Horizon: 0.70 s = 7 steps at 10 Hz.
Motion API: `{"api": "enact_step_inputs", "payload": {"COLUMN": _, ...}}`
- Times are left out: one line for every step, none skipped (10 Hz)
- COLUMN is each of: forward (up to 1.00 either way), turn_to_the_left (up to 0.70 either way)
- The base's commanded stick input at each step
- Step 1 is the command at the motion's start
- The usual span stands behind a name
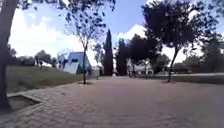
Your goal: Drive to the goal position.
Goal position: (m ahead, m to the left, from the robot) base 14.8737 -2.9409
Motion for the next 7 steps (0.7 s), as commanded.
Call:
{"api": "enact_step_inputs", "payload": {"forward": 1.0, "turn_to_the_left": -0.32}}
{"api": "enact_step_inputs", "payload": {"forward": 1.0, "turn_to_the_left": -0.04}}
{"api": "enact_step_inputs", "payload": {"forward": 1.0, "turn_to_the_left": 0.0}}
{"api": "enact_step_inputs", "payload": {"forward": 1.0, "turn_to_the_left": 0.0}}
{"api": "enact_step_inputs", "payload": {"forward": 1.0, "turn_to_the_left": -0.27}}
{"api": "enact_step_inputs", "payload": {"forward": 1.0, "turn_to_the_left": -0.39}}
{"api": "enact_step_inputs", "payload": {"forward": 1.0, "turn_to_the_left": -0.37}}
